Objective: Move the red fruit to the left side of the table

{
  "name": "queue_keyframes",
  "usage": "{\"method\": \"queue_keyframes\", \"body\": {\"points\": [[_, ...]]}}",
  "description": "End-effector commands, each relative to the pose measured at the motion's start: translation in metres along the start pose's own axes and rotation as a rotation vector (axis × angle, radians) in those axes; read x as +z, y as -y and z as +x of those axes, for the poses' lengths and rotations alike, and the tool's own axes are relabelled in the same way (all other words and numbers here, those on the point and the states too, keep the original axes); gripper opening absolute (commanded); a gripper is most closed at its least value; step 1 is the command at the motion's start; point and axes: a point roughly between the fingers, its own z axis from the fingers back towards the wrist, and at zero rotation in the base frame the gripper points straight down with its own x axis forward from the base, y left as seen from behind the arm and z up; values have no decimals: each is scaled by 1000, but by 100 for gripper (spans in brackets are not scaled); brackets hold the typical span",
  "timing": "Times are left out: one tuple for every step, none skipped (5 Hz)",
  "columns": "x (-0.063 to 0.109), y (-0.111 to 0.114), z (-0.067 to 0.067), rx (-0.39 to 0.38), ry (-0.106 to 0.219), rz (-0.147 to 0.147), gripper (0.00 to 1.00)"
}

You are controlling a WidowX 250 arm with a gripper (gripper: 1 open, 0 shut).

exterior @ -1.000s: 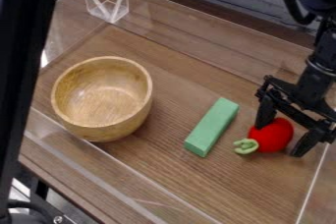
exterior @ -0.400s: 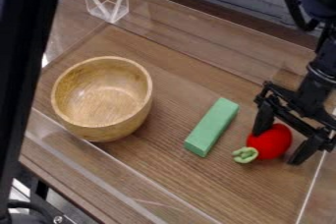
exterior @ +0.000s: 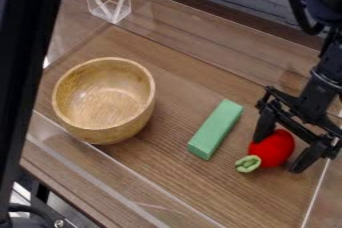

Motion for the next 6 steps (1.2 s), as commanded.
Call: {"method": "queue_keyframes", "body": {"points": [[2, 6, -5, -7, -13, 0, 100], [2, 5, -4, -9, -19, 1, 100], [7, 2, -6, -5, -7, 0, 0], [23, -4, -11, 3, 29, -6, 0], [46, -13, -17, 16, 81, -13, 0], [76, -39, -25, 59, 154, -26, 0]]}}
